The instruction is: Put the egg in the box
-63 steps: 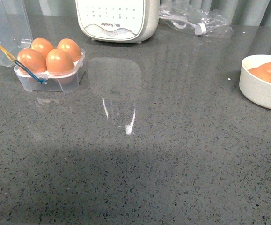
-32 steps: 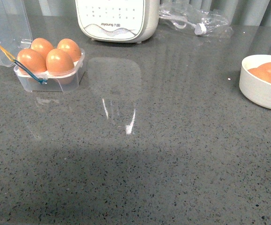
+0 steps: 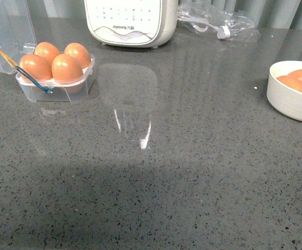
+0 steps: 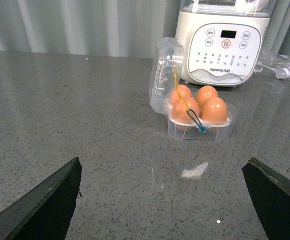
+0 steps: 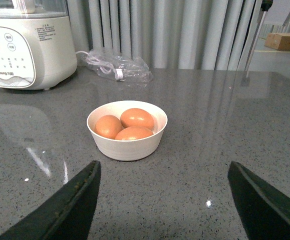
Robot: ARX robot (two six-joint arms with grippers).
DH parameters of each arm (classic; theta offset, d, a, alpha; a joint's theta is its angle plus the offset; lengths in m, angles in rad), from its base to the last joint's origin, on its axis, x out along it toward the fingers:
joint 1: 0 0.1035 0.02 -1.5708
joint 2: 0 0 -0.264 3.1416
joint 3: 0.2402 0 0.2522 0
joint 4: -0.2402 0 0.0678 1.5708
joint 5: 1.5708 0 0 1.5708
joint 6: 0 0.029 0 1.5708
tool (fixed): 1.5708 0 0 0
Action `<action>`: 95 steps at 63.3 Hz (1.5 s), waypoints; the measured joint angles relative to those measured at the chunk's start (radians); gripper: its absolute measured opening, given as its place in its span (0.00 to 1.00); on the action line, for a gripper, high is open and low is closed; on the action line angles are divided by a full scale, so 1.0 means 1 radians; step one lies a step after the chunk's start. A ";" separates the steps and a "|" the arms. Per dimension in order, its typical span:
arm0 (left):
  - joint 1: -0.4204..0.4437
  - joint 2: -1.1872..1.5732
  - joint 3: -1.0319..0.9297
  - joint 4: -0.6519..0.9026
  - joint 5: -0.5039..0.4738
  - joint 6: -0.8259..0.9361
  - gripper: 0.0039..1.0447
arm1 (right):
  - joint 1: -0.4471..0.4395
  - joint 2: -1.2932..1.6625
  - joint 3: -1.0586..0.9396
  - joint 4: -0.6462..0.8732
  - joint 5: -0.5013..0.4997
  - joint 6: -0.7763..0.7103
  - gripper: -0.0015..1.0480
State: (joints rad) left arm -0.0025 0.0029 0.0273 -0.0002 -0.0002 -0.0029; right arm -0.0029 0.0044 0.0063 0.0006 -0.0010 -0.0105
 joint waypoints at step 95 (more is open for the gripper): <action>0.183 1.210 0.697 0.159 0.061 0.045 0.94 | 0.001 0.000 0.000 0.000 0.000 0.001 0.93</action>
State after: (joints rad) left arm 0.1806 1.2125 0.7239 0.1593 0.0608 0.0418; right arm -0.0021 0.0044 0.0063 0.0006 -0.0010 -0.0093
